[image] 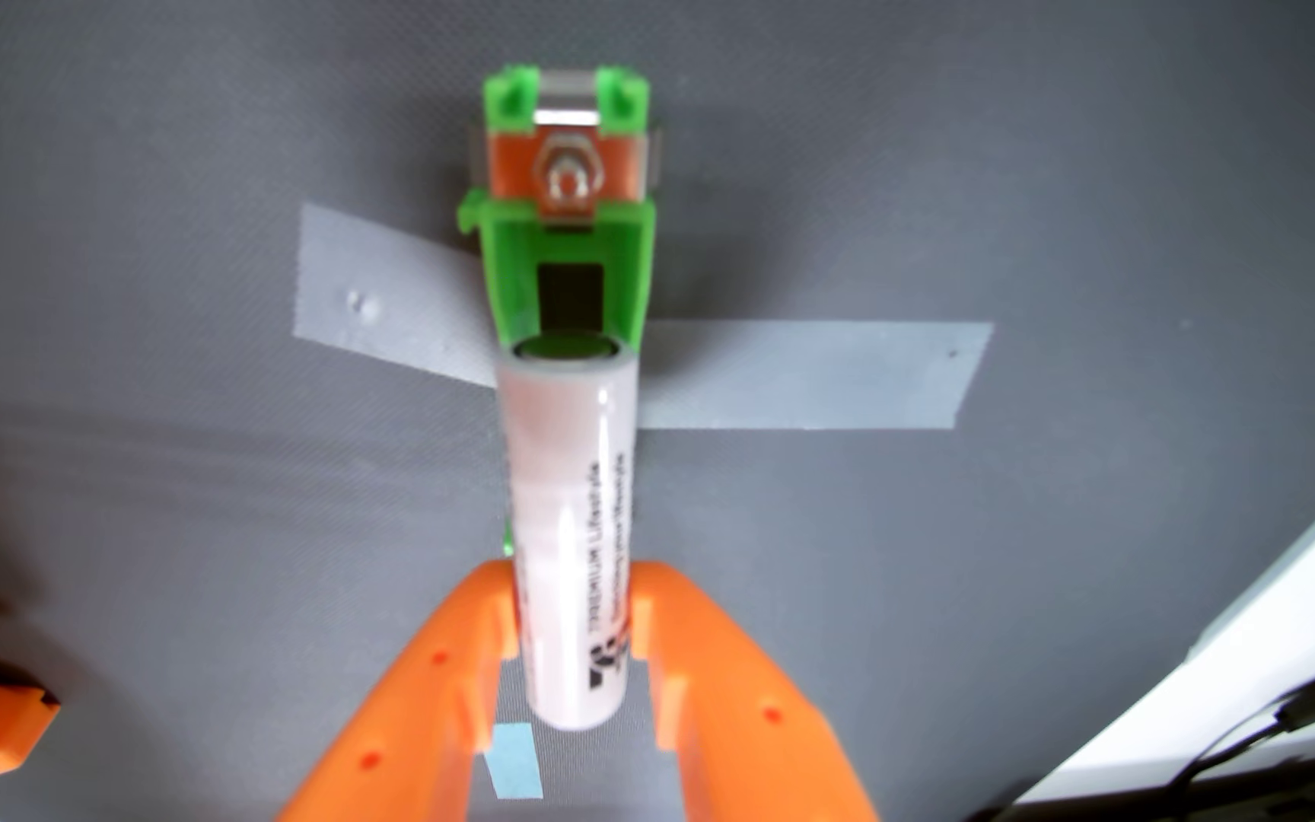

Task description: Insert Battery

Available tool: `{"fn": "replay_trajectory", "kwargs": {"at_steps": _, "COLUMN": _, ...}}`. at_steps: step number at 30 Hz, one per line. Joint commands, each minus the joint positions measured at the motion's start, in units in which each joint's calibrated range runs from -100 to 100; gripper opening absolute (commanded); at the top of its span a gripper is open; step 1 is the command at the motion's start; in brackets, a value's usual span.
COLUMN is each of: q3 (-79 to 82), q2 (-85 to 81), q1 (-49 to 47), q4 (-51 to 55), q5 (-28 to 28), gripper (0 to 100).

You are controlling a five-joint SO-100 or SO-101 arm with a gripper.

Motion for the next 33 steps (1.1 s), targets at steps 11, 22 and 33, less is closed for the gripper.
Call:
{"fn": "replay_trajectory", "kwargs": {"at_steps": 11, "q3": -0.10, "q2": -1.31, "q1": -4.82, "q4": -0.15, "q5": -0.32, "gripper": 2}}
{"fn": "replay_trajectory", "kwargs": {"at_steps": 22, "q3": -0.10, "q2": -1.89, "q1": 0.14, "q4": -0.15, "q5": -0.42, "gripper": 2}}
{"fn": "replay_trajectory", "kwargs": {"at_steps": 33, "q3": -0.19, "q2": -1.89, "q1": -0.10, "q4": -0.24, "q5": -0.42, "gripper": 2}}
